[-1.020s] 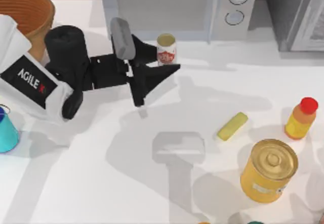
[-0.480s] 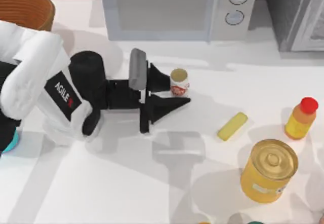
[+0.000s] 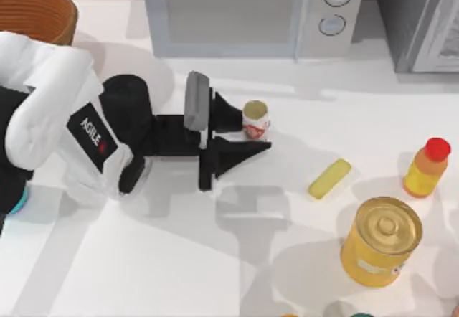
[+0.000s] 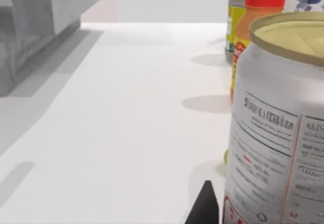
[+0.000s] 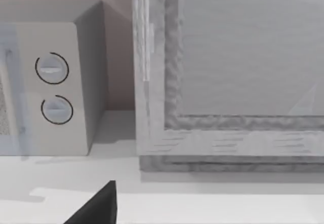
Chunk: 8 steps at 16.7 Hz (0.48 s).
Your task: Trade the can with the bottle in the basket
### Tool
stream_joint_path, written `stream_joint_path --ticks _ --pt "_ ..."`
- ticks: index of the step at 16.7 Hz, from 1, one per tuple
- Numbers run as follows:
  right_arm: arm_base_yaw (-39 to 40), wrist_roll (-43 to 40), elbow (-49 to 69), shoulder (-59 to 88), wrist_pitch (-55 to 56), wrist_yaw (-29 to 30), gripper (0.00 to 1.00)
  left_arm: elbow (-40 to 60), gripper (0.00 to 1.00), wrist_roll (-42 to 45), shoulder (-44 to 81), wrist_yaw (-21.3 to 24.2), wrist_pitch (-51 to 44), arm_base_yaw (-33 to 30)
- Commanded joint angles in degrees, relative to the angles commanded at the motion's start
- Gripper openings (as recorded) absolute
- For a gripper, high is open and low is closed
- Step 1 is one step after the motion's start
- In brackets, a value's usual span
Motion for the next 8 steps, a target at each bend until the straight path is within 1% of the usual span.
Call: stream_joint_path --ticks 8 --pt "0.0 0.0 0.0 0.0 0.0 0.0 1.0 0.0 0.6 0.0 0.0 0.0 0.0 0.0"
